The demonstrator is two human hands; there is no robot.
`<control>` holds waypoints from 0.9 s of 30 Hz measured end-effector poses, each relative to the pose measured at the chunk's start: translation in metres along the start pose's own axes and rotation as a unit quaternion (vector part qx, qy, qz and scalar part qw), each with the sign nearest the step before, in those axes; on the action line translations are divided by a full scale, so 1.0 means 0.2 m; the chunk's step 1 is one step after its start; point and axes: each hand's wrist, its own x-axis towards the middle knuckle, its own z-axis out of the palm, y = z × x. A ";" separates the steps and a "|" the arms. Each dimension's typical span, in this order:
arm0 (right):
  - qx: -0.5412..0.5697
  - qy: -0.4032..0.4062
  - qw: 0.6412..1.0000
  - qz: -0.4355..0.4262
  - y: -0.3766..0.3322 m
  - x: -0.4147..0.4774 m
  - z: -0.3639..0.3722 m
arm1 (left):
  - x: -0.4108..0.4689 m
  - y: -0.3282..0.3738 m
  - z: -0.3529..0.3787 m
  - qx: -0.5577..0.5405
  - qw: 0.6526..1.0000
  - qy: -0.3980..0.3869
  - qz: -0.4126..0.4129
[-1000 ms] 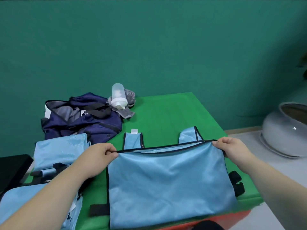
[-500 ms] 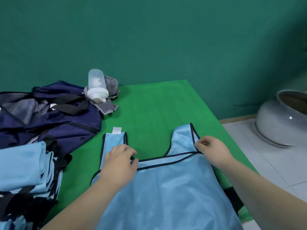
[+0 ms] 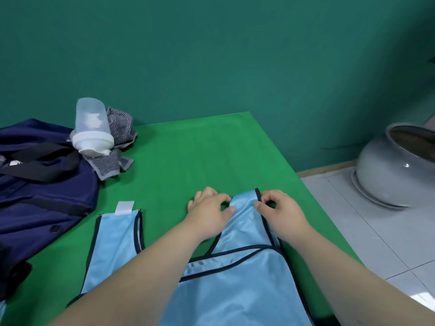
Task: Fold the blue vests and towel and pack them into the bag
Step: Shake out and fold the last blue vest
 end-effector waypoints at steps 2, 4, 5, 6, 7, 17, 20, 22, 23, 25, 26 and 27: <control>0.084 -0.011 0.996 0.029 0.01 0.01 -0.03 | 0.02 0.00 0.01 -0.070 0.997 0.028 -0.002; 0.125 -0.024 0.991 0.041 0.00 0.02 -0.05 | 0.02 -0.01 0.01 -0.215 0.976 0.041 -0.008; 0.138 -0.029 0.989 0.042 0.00 0.02 -0.05 | 0.02 0.00 0.01 -0.293 0.955 0.034 -0.005; 0.150 -0.032 0.987 0.043 0.00 0.03 -0.05 | 0.01 0.01 0.01 -0.363 0.932 0.016 -0.003; 0.160 -0.032 0.986 0.045 -0.01 0.04 -0.05 | 0.00 0.02 0.00 -0.412 0.911 0.005 -0.002; 0.184 0.004 0.982 0.049 0.01 0.02 -0.01 | -0.01 -0.01 0.03 -0.502 0.864 0.034 -0.001; 0.181 0.005 0.982 0.049 0.01 0.02 -0.01 | 0.01 -0.02 0.03 -0.518 0.855 0.008 0.000; 0.182 0.009 0.982 0.047 0.02 0.01 0.00 | 0.02 -0.02 0.05 -0.501 0.865 0.008 0.013; 0.182 0.011 0.982 0.045 0.02 0.01 0.00 | 0.02 -0.03 0.06 -0.486 0.874 0.013 0.021; 0.188 0.014 0.981 0.042 0.02 0.02 0.00 | 0.03 -0.03 0.07 -0.454 0.890 0.022 0.035; 0.190 0.015 0.981 0.042 0.03 0.02 0.00 | 0.03 -0.04 0.08 -0.437 0.898 0.026 0.039; 0.189 0.014 0.981 0.041 0.03 0.02 0.01 | 0.03 -0.04 0.08 -0.418 0.907 0.028 0.041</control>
